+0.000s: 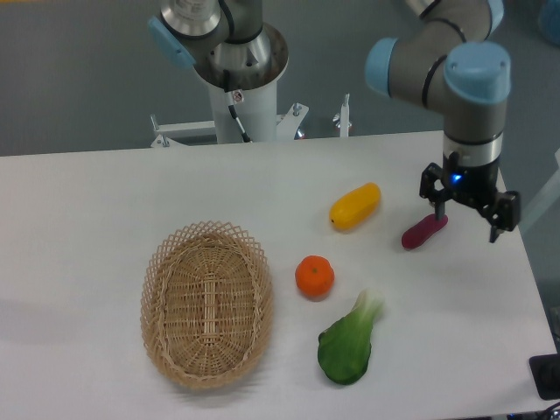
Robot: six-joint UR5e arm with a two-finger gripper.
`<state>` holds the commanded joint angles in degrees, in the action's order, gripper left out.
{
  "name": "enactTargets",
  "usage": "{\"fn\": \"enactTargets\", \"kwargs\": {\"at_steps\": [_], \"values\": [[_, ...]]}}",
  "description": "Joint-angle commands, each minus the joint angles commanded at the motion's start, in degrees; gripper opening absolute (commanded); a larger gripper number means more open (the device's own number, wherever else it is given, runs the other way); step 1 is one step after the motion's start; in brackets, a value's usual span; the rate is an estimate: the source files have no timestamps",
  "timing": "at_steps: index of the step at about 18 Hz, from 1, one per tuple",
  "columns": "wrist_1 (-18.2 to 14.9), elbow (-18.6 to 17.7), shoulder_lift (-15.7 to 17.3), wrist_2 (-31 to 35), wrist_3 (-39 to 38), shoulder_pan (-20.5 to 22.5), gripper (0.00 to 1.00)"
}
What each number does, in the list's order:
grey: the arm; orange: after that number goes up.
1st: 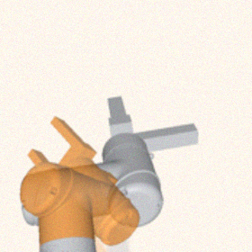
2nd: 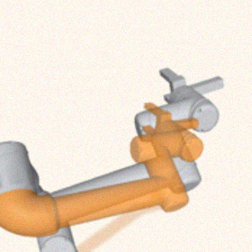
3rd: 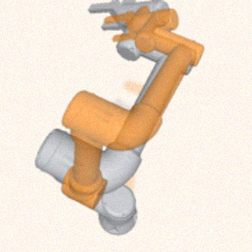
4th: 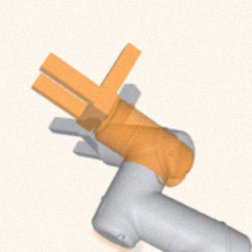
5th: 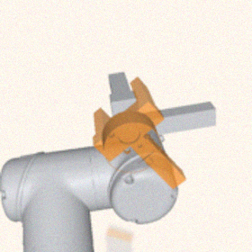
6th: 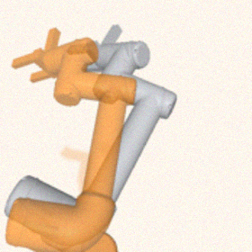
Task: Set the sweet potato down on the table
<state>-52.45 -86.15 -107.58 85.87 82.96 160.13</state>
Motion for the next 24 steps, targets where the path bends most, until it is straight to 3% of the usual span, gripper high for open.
{"fn": "enactTargets", "kwargs": {"at_steps": [3,5,8,13,17,24], "values": [[-9.1,4.0,0.1,-0.4,8.1,4.0,1.00],[-11.7,4.8,0.3,-0.3,13.2,5.5,1.00],[-12.5,4.5,0.7,-1.0,15.5,7.2,1.00],[-15.8,4.6,1.4,-2.8,28.5,10.6,1.00],[-15.9,4.1,1.4,-7.5,32.9,13.2,1.00],[-15.9,3.3,2.3,-7.6,33.4,13.3,1.00]]}}
